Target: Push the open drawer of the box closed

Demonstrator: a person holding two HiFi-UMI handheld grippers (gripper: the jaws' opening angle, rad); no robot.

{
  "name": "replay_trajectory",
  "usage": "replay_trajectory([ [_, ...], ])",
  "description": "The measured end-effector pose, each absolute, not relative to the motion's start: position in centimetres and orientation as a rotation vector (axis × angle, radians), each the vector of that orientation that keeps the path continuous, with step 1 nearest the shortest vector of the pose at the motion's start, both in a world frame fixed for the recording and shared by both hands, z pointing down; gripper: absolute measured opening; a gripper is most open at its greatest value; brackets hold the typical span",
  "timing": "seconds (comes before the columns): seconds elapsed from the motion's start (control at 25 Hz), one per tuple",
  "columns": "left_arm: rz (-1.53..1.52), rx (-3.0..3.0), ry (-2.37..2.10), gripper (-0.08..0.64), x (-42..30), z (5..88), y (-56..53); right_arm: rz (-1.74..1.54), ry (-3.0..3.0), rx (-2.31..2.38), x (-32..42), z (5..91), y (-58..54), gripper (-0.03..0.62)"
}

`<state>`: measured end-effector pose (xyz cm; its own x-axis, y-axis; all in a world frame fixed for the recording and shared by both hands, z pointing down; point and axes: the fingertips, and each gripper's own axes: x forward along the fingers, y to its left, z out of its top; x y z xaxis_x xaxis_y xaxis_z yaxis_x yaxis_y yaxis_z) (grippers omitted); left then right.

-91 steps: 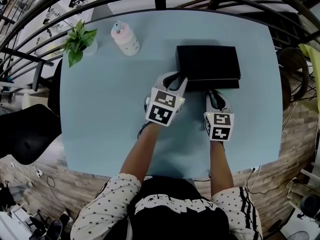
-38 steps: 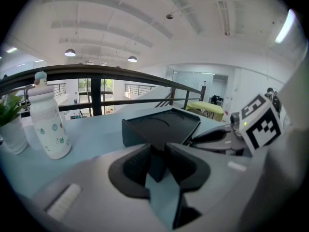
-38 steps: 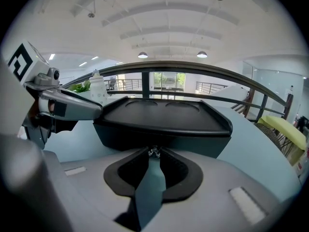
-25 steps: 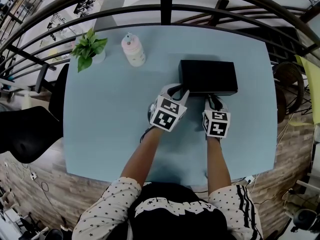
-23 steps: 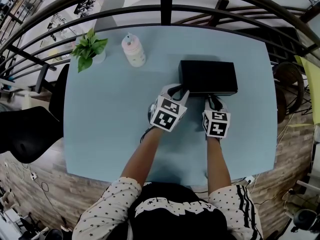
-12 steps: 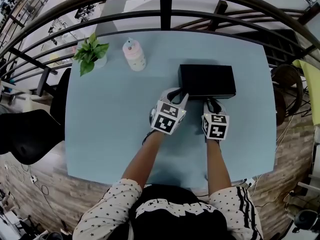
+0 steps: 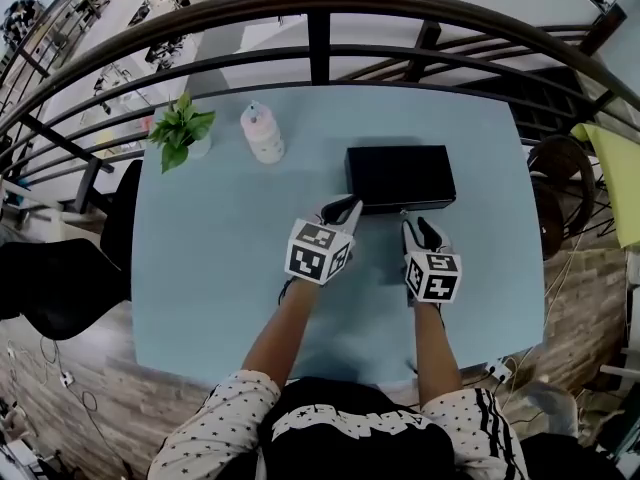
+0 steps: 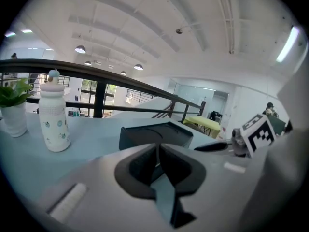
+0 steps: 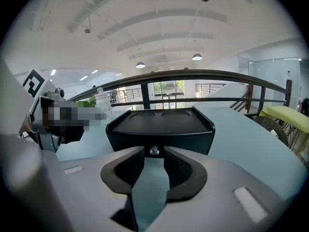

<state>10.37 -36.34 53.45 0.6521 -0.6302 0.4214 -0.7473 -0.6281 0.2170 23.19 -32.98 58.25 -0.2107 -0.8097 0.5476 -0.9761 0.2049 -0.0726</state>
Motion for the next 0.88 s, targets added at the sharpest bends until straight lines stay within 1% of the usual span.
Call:
replay_trajectory([
  [0.12,0.425,2.573,-1.078,0.0,11.0,51.5,-35.1,0.578,-2.144,1.693,23.4,56.3,-32.3,0.129],
  [0.24,0.41,2.64,-1.069,0.0,11.6,49.7,-33.5,0.556,-2.208,1.712,23.3,54.0,-31.4,0.101],
  [0.44,0.345,2.681,-1.053,0.0,12.1,46.8,-30.9,0.516,-2.344,1.73,22.9,50.0,-29.5,0.005],
  [0.64,0.332,2.728,-1.029,0.0,12.4,44.2,-27.7,0.475,-2.464,1.678,22.6,46.7,-27.1,0.005],
  [0.88,0.362,2.778,-1.105,0.0,12.5,41.9,-25.0,0.402,-2.548,1.653,23.0,43.4,-23.9,0.005],
])
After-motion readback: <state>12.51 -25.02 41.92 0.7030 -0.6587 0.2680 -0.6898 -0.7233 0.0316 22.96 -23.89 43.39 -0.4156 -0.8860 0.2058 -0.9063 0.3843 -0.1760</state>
